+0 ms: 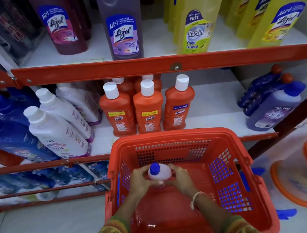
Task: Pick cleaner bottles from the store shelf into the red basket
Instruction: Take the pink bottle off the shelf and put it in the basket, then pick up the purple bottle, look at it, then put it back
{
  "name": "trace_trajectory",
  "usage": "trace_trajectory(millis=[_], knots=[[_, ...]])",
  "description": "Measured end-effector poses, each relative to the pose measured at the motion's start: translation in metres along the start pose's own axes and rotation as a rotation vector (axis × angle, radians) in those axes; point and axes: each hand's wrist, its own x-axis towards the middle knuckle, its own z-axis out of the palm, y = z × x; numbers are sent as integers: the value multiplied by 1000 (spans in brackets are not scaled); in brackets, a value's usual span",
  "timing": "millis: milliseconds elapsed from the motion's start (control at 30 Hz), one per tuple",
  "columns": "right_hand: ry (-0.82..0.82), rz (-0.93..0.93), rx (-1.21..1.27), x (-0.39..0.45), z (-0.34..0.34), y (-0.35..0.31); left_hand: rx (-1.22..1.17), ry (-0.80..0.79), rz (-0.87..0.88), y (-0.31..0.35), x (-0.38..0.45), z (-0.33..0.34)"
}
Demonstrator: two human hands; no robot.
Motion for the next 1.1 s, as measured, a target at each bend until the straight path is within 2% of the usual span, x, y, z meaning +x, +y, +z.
trace_trajectory(millis=[400, 633, 733, 833, 967, 1100], knots=[[-65, 41, -208, 17, 23, 2, 168, 62, -61, -23, 8, -10], [-166, -71, -254, 17, -2, -17, 473, -113, 13, 4, 9, -24], [-203, -155, -240, 16, -26, -42, 612, -123, 126, 29, 7, -39], [-134, -260, -115, 14, -57, -81, 587, -65, 222, 64, 5, -59], [74, -439, 26, 11, -102, -147, 519, 161, 622, 135, 0, -86], [303, -582, 203, 14, -138, -203, 537, 432, 898, 198, 7, -101]])
